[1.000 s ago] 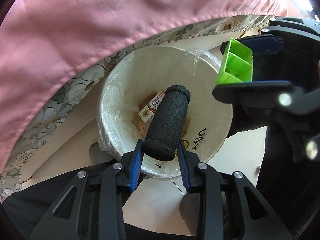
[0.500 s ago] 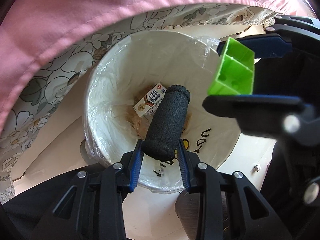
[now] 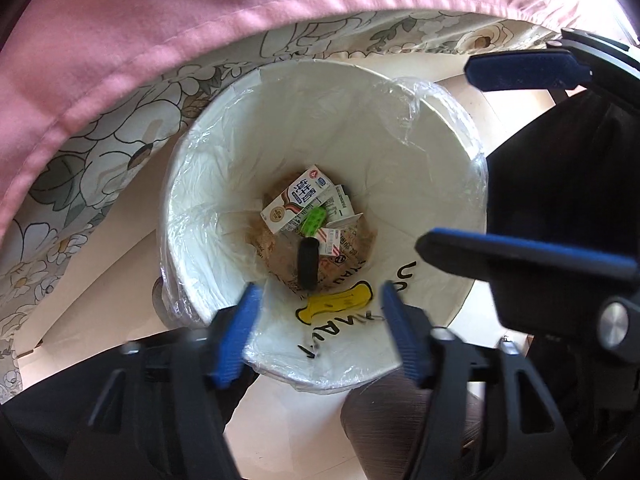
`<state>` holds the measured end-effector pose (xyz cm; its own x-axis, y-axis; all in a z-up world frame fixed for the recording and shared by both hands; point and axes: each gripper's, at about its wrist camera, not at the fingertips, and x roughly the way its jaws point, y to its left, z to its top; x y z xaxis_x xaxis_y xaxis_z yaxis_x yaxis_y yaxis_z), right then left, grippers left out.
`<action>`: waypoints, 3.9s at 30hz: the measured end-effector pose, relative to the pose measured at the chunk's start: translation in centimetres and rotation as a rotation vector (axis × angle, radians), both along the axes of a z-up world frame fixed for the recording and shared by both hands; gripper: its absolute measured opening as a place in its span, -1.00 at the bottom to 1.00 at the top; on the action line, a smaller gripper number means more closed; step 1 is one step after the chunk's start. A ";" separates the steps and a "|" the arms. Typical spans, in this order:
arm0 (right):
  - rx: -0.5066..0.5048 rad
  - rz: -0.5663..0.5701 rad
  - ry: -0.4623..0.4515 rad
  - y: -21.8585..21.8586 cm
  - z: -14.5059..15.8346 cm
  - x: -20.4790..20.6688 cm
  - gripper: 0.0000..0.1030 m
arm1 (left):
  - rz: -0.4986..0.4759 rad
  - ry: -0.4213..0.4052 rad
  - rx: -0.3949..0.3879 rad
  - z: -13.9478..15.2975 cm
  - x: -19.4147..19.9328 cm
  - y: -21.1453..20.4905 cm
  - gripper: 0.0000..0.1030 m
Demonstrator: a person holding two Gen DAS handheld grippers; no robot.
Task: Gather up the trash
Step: 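Open the left gripper over the bin while the right gripper opens, dropping both items, then move both open tools back over the bed toward the red and green blocks, then grasp the red block with the left gripper while the right grasps the green cube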
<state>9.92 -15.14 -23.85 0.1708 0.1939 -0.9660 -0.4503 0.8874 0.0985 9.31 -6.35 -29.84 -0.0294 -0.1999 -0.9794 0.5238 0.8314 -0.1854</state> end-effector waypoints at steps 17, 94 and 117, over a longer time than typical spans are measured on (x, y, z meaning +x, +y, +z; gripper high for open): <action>-0.022 -0.033 -0.007 -0.8 0.1 -0.1 0.74 | -0.012 -0.012 -0.006 1.1 -0.3 -0.5 0.71; 0.073 -0.166 -0.410 -10.7 19.6 17.8 0.76 | 0.288 -0.752 -0.015 27.1 23.4 2.9 0.77; 0.017 0.146 -0.322 -7.2 16.0 32.1 0.56 | 0.117 -0.637 -0.050 23.7 36.3 -0.2 0.77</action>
<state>42.07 -22.38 -7.80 0.4358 0.2546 -0.8633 -0.5825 0.8110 -0.0549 45.59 -6.58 -6.17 0.5791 -0.2125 -0.7871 0.4504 0.8881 0.0916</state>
